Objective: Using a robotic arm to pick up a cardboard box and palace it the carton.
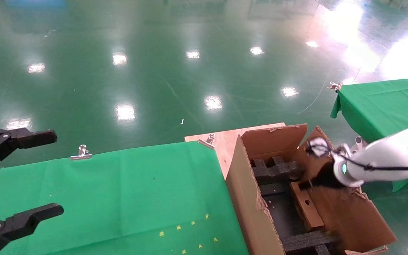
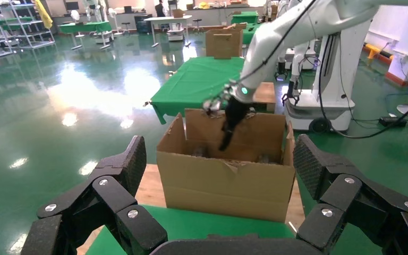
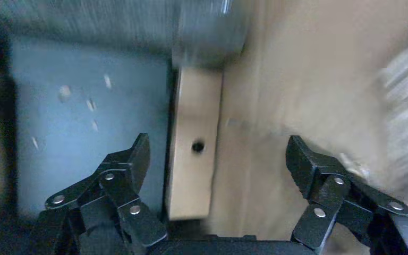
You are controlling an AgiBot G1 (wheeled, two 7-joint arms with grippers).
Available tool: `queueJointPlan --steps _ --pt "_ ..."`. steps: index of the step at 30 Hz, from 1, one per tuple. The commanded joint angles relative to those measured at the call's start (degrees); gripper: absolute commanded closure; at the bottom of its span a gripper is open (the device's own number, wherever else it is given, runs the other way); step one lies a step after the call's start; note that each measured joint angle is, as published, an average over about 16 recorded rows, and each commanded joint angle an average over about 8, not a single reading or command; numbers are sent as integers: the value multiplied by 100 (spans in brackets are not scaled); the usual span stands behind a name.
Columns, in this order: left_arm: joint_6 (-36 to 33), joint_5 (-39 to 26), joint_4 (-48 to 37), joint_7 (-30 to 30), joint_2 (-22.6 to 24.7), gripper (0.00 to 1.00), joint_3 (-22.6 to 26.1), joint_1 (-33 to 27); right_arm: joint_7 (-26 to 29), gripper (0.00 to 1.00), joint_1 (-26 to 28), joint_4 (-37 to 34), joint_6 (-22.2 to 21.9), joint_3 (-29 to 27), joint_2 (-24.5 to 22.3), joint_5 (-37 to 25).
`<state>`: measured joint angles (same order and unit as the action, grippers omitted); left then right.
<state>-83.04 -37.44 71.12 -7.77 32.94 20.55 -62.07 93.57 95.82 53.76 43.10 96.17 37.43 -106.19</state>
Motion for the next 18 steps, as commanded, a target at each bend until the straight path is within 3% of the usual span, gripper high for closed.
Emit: queueJointPlan --steps 1,6,10,14,18 --pt "0 0 0 0 0 0 0 0 -31 0 152 152 -32 -37 -70 -64" --pt "0 0 0 0 0 0 0 0 -507 0 721 1277 -161 -241 -609 -119" --pt "0 0 0 0 0 0 0 0 -1240 0 1125 2124 -227 -454 -1025 252" --pt "0 0 0 0 0 0 0 0 -2528 0 1499 2444 30 -767 -1266 1353" --pt "0 0 0 0 0 0 0 0 -4018 0 1807 2448 701 -1170 -1501 2834"
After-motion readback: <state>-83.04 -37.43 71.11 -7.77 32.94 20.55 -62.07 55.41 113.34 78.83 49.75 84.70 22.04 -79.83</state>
